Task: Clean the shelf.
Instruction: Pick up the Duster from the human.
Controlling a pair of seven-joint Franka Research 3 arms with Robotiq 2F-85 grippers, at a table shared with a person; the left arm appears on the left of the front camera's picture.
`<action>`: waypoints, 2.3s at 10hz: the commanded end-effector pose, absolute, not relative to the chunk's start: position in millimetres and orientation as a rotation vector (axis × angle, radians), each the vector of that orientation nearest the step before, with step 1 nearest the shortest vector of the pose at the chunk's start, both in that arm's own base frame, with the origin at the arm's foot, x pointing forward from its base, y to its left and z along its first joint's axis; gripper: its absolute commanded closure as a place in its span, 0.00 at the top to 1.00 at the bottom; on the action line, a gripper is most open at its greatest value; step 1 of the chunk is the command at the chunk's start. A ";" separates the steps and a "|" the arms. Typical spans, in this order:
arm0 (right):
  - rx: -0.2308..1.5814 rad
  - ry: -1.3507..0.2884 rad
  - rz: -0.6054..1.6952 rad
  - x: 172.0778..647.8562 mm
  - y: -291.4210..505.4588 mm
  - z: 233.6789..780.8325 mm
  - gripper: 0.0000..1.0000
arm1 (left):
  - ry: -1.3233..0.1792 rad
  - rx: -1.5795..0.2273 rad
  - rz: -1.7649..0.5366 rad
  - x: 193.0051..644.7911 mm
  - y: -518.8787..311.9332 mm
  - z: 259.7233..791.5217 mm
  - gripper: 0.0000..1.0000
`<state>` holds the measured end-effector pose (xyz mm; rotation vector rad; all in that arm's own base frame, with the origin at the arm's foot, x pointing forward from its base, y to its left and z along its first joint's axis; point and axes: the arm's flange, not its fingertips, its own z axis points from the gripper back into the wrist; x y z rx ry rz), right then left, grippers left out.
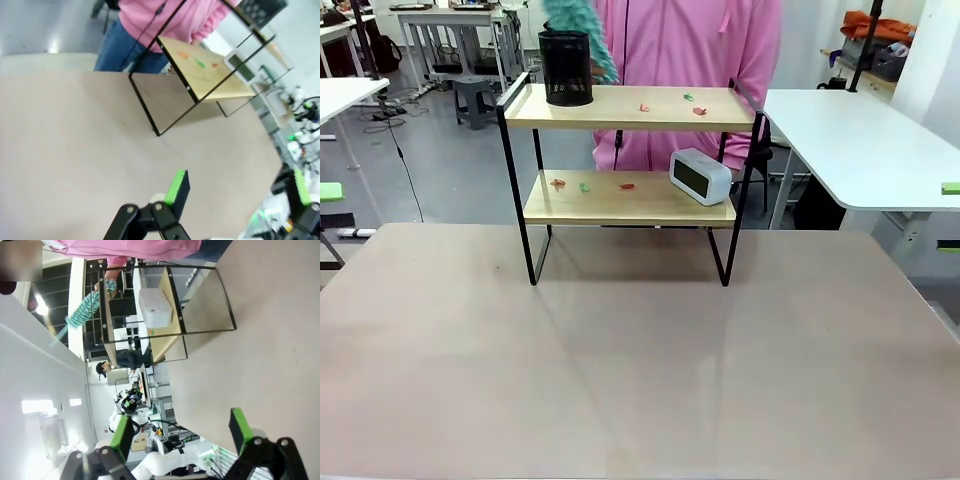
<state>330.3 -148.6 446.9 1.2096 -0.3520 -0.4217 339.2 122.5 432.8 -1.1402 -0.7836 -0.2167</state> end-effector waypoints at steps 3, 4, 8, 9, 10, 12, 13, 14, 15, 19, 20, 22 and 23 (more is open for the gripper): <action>1.213 -0.364 -0.407 327.0 -150.1 451.7 1.00 | -0.820 -1.134 -0.247 336.3 124.3 435.7 1.00; 1.213 -0.364 -0.407 327.0 -150.1 451.7 1.00 | -0.820 -1.134 -0.247 336.3 124.3 435.7 1.00; 1.213 -0.364 -0.407 327.0 -150.1 451.7 1.00 | -0.785 -1.124 -0.226 334.5 125.5 436.9 1.00; 1.213 -0.364 -0.407 327.0 -150.1 451.7 1.00 | -0.761 -1.175 -0.221 341.1 127.5 442.0 1.00; 1.213 -0.364 -0.407 327.0 -150.1 451.7 1.00 | -0.703 -1.268 -0.163 356.4 138.5 453.5 1.00; 1.213 -0.364 -0.407 327.0 -150.1 451.7 1.00 | -0.616 -1.447 0.015 416.1 162.7 489.2 1.00; 1.213 -0.364 -0.407 327.0 -150.1 451.7 1.00 | -0.596 -1.427 0.034 448.4 157.5 503.7 1.00; 1.213 -0.364 -0.407 327.0 -150.1 451.7 1.00 | -0.529 -1.464 0.024 478.8 151.6 513.6 1.00; 1.213 -0.364 -0.407 327.0 -150.1 451.7 1.00 | -0.439 -1.515 0.019 503.8 145.4 517.7 1.00; 1.213 -0.364 -0.407 327.0 -150.1 451.7 1.00 | -0.514 -1.475 0.017 482.1 142.2 512.5 1.00; 1.213 -0.364 -0.407 327.0 -150.1 451.7 1.00 | -0.451 -1.472 0.040 509.3 136.7 512.7 1.00; 1.213 -0.364 -0.407 327.0 -150.1 451.7 1.00 | -0.316 -1.470 0.044 506.8 137.0 501.9 1.00; 1.213 -0.364 -0.407 327.0 -150.1 451.7 1.00 | -0.313 -1.426 0.054 513.0 134.6 496.9 1.00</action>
